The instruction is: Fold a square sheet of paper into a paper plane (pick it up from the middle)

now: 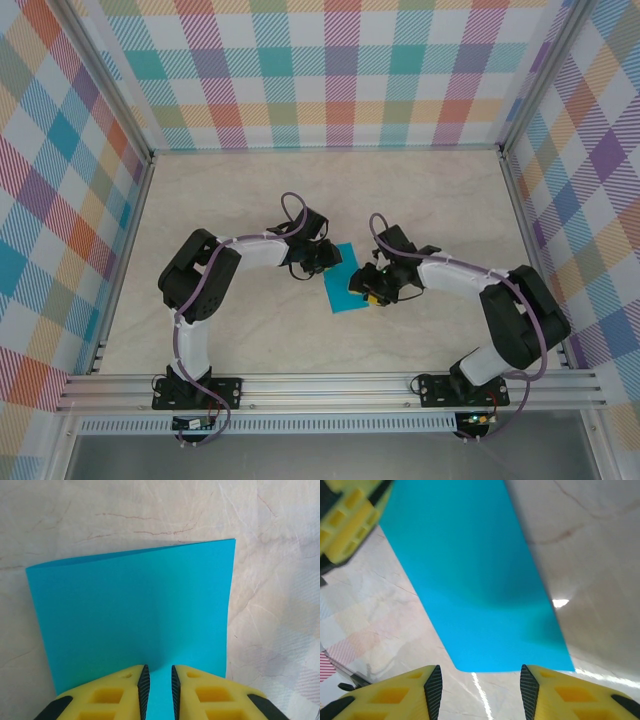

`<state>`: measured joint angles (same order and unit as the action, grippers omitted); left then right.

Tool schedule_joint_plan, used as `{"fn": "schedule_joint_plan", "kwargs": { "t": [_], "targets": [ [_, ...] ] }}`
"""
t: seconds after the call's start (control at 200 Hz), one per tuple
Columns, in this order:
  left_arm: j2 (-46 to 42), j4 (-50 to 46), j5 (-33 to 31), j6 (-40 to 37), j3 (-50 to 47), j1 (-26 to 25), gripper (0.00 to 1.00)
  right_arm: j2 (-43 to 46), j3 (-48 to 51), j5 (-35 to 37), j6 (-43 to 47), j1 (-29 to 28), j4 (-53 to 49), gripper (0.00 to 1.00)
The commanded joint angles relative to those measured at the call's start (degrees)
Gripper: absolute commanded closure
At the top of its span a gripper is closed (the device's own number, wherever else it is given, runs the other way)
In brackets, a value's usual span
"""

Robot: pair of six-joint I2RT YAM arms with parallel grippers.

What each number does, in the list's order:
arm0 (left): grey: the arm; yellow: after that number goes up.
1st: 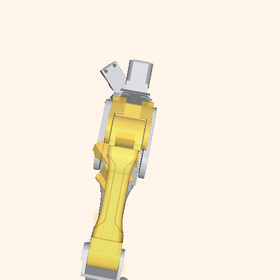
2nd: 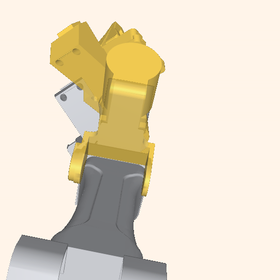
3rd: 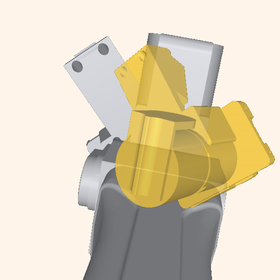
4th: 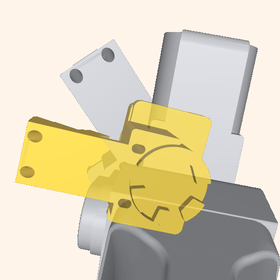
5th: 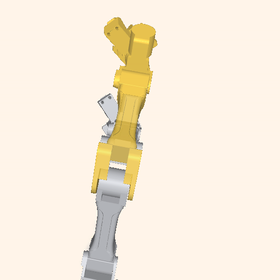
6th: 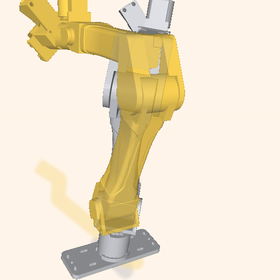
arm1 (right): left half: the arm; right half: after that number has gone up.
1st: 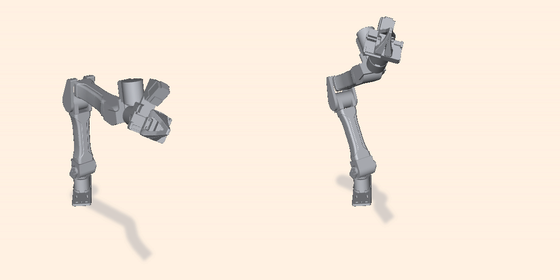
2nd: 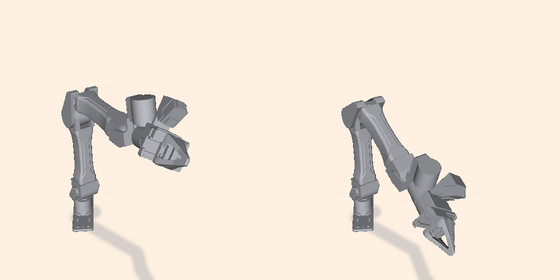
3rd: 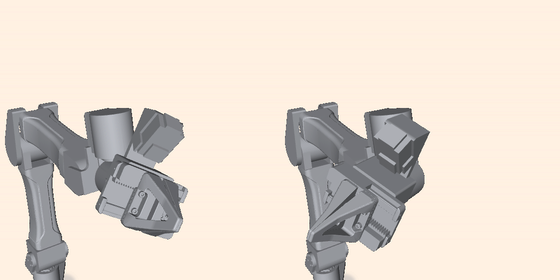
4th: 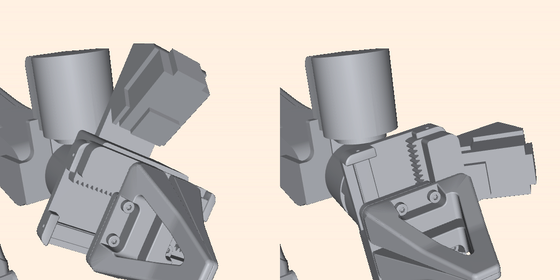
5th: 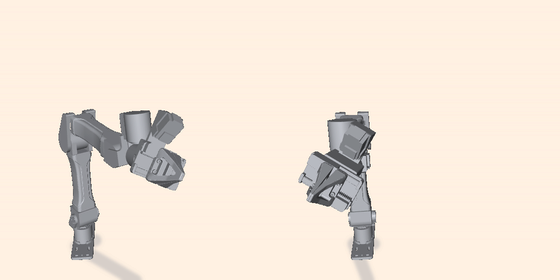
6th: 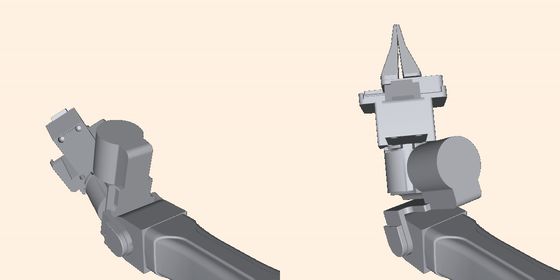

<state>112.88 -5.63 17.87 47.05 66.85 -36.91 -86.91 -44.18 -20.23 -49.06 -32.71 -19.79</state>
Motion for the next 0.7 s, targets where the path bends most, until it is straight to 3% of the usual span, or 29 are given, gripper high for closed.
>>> {"fn": "schedule_joint_plan", "kwargs": {
  "t": [0.0, 0.7],
  "targets": [
    [0.6, -5.0, -0.3, -0.9, -0.6, 0.3, 0.78, 1.2, 2.2, 2.3, -0.9, -0.3, -3.5, 0.52],
    [0.6, -4.3, 1.0, -0.6, -1.4, 0.3, 0.77, -7.1, -2.3, -1.3, -4.4, -0.5, 8.0, 0.53]
  ]
}}
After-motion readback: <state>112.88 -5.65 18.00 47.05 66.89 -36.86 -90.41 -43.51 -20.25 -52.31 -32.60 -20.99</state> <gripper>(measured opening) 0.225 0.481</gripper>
